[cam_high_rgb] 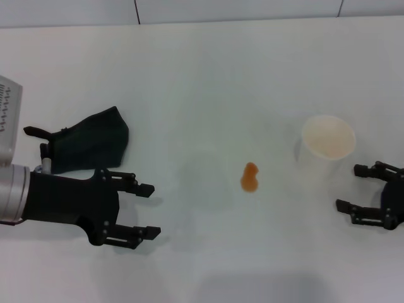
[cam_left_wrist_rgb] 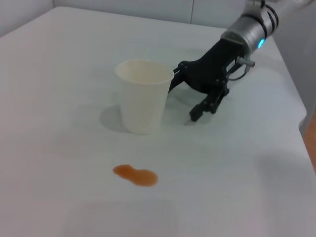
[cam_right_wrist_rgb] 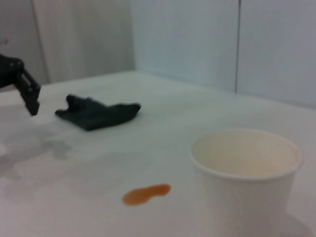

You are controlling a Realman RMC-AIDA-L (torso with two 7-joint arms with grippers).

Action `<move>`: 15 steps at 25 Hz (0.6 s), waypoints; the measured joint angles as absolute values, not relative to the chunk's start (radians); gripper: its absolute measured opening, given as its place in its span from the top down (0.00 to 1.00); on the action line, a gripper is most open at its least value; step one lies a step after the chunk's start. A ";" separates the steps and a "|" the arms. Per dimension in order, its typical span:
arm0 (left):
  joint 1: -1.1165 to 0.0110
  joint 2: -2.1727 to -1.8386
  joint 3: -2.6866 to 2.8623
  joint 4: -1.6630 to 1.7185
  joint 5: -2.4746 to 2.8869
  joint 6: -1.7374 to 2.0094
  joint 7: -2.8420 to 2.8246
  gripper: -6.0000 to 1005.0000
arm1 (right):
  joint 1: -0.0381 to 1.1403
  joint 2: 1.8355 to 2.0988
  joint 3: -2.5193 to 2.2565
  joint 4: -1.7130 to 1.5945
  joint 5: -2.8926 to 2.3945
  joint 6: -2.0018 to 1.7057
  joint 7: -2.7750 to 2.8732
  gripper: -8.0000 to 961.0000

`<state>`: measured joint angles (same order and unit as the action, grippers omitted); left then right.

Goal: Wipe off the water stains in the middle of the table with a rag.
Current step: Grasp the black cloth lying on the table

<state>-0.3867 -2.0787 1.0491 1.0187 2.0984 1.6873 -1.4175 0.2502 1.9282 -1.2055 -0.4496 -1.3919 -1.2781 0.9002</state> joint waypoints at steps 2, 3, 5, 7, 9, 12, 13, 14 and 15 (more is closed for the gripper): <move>-0.385 -2.079 1.049 1.023 2.098 1.687 -1.421 0.26 | 0.231 1.919 -1.203 -0.564 -1.497 -1.282 1.026 0.11; -0.384 -2.079 1.049 1.025 2.098 1.687 -1.424 0.26 | 0.222 1.917 -1.201 -0.630 -1.566 -1.291 1.100 0.11; -0.383 -2.079 1.048 1.028 2.098 1.687 -1.434 0.26 | 0.214 1.915 -1.181 -0.767 -1.702 -1.332 1.229 0.11; -0.382 -2.078 1.048 1.028 2.099 1.687 -1.443 0.26 | 0.214 1.917 -1.140 -0.857 -1.798 -1.386 1.299 0.11; -0.381 -2.078 1.048 1.029 2.098 1.687 -1.446 0.26 | 0.221 1.921 -1.090 -0.919 -1.862 -1.441 1.342 0.11; -0.381 -2.078 1.048 1.031 2.098 1.686 -1.455 0.26 | 0.253 1.923 -0.996 -1.005 -1.952 -1.554 1.407 0.11; -0.381 -2.078 1.048 1.035 2.099 1.686 -1.461 0.26 | 0.270 1.923 -0.964 -1.035 -1.980 -1.600 1.430 0.11; -0.382 -2.077 1.048 1.039 2.100 1.686 -1.467 0.26 | 0.284 1.922 -0.941 -1.057 -1.998 -1.631 1.446 0.11; -0.382 -2.077 1.048 1.042 2.102 1.686 -1.474 0.26 | 0.299 1.920 -0.920 -1.085 -2.019 -1.667 1.466 0.11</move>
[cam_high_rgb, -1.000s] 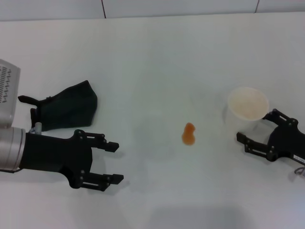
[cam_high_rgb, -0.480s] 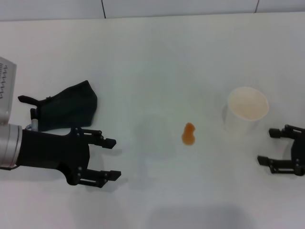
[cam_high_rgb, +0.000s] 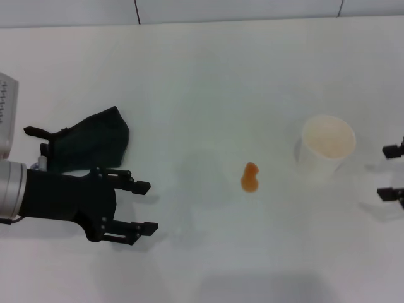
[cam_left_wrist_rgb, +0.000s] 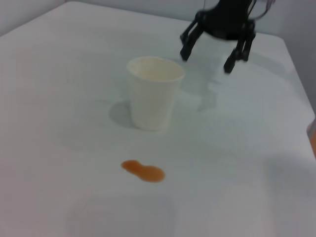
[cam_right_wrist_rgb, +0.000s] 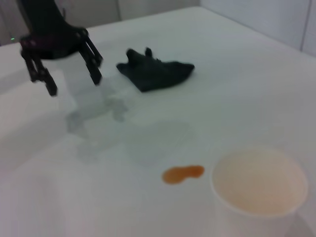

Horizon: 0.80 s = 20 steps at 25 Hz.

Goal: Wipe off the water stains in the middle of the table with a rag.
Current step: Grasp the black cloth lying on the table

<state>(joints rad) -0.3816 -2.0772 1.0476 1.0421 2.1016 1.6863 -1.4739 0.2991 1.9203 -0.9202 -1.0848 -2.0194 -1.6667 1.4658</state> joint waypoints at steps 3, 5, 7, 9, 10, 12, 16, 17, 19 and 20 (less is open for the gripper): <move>-0.381 -2.076 1.048 1.052 2.106 1.684 -1.488 0.26 | 0.348 1.915 -0.886 -1.152 -2.056 -1.751 1.520 0.12; -0.383 -2.075 1.048 1.058 2.108 1.680 -1.498 0.26 | 0.385 1.912 -0.883 -1.172 -2.069 -1.788 1.549 0.13; -0.388 -2.073 1.048 1.066 2.109 1.680 -1.510 0.26 | 0.424 1.910 -0.886 -1.183 -2.094 -1.813 1.570 0.13; -0.389 -2.073 1.048 1.082 2.110 1.683 -1.520 0.26 | 0.461 1.914 -0.890 -1.194 -2.129 -1.829 1.584 0.14; -0.389 -2.073 1.048 1.095 2.110 1.685 -1.523 0.26 | 0.480 1.917 -0.891 -1.196 -2.140 -1.837 1.591 0.14; -0.386 -2.076 1.048 1.116 2.110 1.686 -1.528 0.26 | 0.505 1.919 -0.893 -1.195 -2.150 -1.856 1.605 0.15; -0.382 -2.079 1.048 1.143 2.100 1.690 -1.536 0.26 | 0.530 1.920 -0.895 -1.191 -2.162 -1.882 1.623 0.16; -0.382 -2.080 1.048 1.143 2.100 1.689 -1.537 0.26 | 0.531 1.920 -0.895 -1.191 -2.165 -1.883 1.624 0.17; -0.382 -2.079 1.047 1.144 2.101 1.683 -1.545 0.26 | 0.533 1.921 -0.893 -1.190 -2.166 -1.884 1.624 0.19; -0.382 -2.076 1.044 1.145 2.105 1.678 -1.554 0.26 | 0.533 1.922 -0.892 -1.188 -2.166 -1.885 1.624 0.20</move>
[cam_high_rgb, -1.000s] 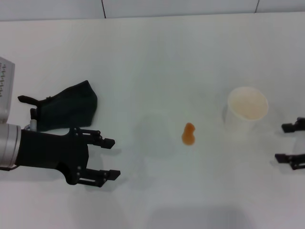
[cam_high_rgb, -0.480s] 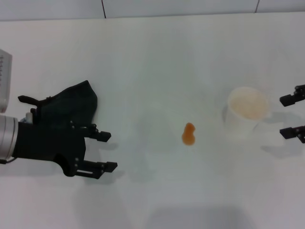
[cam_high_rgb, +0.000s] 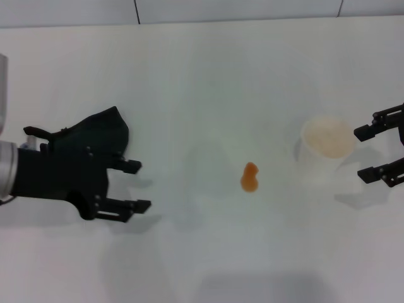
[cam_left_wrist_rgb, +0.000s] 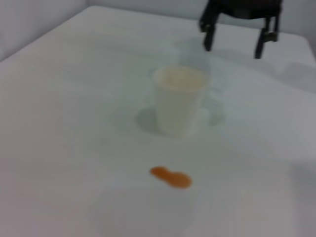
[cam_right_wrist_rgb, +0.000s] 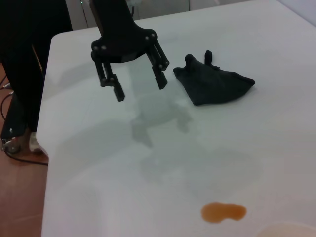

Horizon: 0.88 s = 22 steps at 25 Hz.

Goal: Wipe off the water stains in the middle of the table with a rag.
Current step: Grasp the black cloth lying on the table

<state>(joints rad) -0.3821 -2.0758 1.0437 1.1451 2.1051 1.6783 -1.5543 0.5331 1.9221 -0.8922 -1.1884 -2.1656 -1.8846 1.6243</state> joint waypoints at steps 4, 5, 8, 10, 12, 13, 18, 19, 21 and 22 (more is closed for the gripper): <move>-0.389 -2.064 0.975 1.169 2.154 1.685 -1.585 0.26 | 0.546 1.932 -0.893 -1.179 -2.167 -1.885 1.628 0.20; -0.391 -2.061 0.953 1.178 2.171 1.687 -1.590 0.26 | 0.548 1.935 -0.894 -1.179 -2.168 -1.885 1.628 0.20; -0.394 -2.049 0.906 1.203 2.200 1.689 -1.597 0.26 | 0.551 1.941 -0.895 -1.179 -2.170 -1.886 1.630 0.20; -0.405 -2.032 0.897 1.206 2.217 1.688 -1.605 0.26 | 0.552 1.944 -0.895 -1.178 -2.170 -1.887 1.631 0.20; -0.423 -2.016 0.894 1.195 2.240 1.683 -1.615 0.26 | 0.554 1.947 -0.895 -1.178 -2.170 -1.887 1.631 0.20; -0.434 -2.009 0.891 1.185 2.256 1.679 -1.621 0.26 | 0.554 1.949 -0.895 -1.179 -2.170 -1.887 1.632 0.20; -0.523 -1.980 0.815 1.058 2.351 1.640 -1.621 0.26 | 0.556 1.960 -0.902 -1.179 -2.171 -1.887 1.632 0.20; -0.533 -1.975 0.804 1.040 2.361 1.628 -1.616 0.26 | 0.556 1.961 -0.906 -1.179 -2.171 -1.886 1.632 0.20; -0.551 -1.964 0.793 1.000 2.370 1.594 -1.609 0.26 | 0.557 1.964 -0.916 -1.179 -2.171 -1.881 1.632 0.20; -0.555 -1.958 0.793 0.987 2.371 1.582 -1.609 0.26 | 0.557 1.965 -0.918 -1.179 -2.171 -1.880 1.632 0.20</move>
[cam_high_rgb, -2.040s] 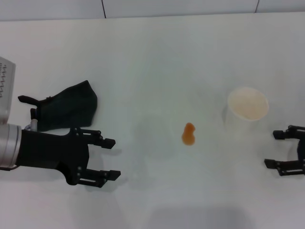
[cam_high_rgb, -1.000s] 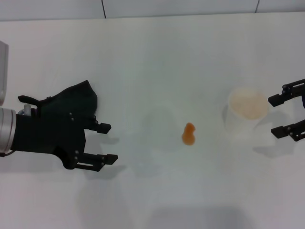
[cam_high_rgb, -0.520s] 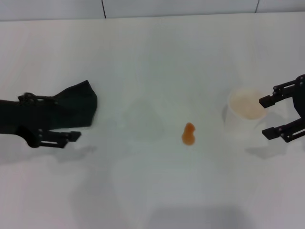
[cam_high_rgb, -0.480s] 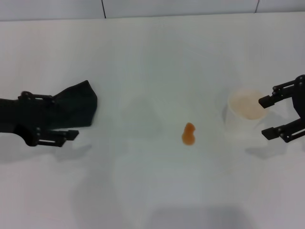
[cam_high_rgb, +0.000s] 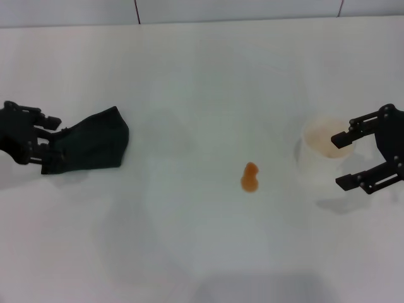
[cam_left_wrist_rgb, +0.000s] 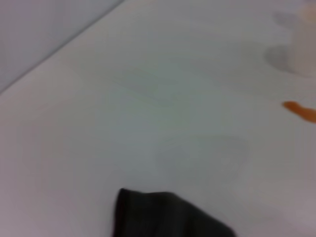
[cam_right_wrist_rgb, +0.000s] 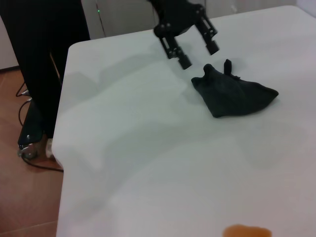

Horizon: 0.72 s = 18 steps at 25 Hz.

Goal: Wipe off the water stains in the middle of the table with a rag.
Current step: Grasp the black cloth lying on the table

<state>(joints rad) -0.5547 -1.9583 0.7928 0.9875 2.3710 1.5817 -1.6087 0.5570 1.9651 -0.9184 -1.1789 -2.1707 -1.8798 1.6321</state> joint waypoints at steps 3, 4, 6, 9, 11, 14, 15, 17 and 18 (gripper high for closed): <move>-0.568 -1.951 0.795 0.955 2.374 1.539 -1.608 0.26 | 0.561 1.970 -0.921 -1.179 -2.171 -1.878 1.632 0.20; -0.573 -1.951 0.796 0.945 2.378 1.524 -1.607 0.26 | 0.563 1.972 -0.921 -1.179 -2.171 -1.878 1.631 0.20; -0.588 -1.953 0.798 0.916 2.398 1.482 -1.607 0.26 | 0.568 1.974 -0.921 -1.180 -2.171 -1.877 1.630 0.20; -0.613 -1.956 0.798 0.868 2.427 1.439 -1.606 0.26 | 0.572 1.975 -0.921 -1.180 -2.171 -1.876 1.628 0.20; -0.632 -1.957 0.798 0.830 2.450 1.409 -1.606 0.26 | 0.572 1.975 -0.921 -1.180 -2.171 -1.873 1.626 0.20; -0.649 -1.957 0.798 0.790 2.465 1.374 -1.605 0.26 | 0.572 1.976 -0.922 -1.180 -2.171 -1.870 1.626 0.20; -0.652 -1.957 0.798 0.781 2.467 1.368 -1.605 0.26 | 0.572 1.976 -0.922 -1.180 -2.171 -1.868 1.626 0.20; -0.655 -1.958 0.798 0.768 2.469 1.355 -1.604 0.26 | 0.573 1.975 -0.922 -1.180 -2.171 -1.864 1.625 0.20; -0.655 -1.958 0.798 0.764 2.470 1.353 -1.604 0.26 | 0.573 1.974 -0.922 -1.180 -2.171 -1.864 1.625 0.20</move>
<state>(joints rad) -0.6553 -1.9581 0.7981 0.7644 2.4695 1.3528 -1.6036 0.5730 1.9744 -0.9219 -1.1797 -2.1705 -1.8640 1.6253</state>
